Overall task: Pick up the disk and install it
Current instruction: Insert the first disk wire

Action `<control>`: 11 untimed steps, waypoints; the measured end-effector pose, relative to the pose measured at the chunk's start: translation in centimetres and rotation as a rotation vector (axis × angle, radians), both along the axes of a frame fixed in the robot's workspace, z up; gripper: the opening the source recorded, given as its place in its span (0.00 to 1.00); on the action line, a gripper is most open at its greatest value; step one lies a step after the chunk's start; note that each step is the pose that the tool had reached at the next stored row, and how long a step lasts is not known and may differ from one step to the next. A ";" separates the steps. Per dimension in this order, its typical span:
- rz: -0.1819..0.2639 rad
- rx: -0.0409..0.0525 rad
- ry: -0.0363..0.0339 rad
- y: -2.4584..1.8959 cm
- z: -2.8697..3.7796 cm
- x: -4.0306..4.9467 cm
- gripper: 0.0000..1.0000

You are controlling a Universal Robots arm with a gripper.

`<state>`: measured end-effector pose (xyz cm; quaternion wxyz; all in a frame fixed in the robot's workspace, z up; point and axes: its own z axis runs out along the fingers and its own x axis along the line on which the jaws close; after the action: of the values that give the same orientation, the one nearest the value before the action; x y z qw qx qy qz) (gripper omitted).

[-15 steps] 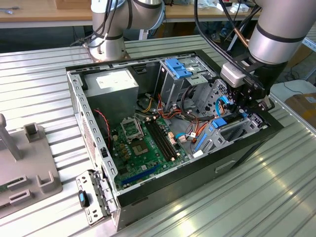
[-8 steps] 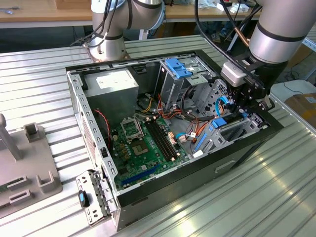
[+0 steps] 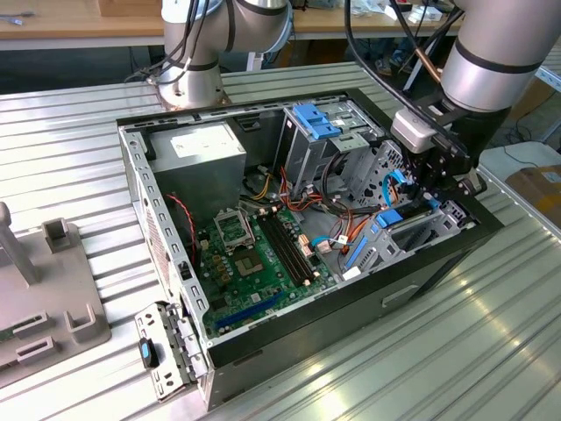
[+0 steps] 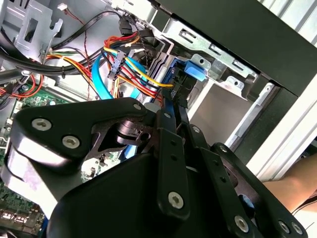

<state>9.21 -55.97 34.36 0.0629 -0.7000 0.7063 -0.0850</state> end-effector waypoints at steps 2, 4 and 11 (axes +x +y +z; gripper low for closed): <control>0.000 0.0000 0.0000 0.00 -0.07 0.00 0.16; 0.000 0.0000 0.0000 0.00 -0.11 0.00 0.16; 0.000 0.0002 0.0000 0.00 -0.16 0.00 0.16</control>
<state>9.21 -55.98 34.21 0.0630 -0.6998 0.7065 -0.0849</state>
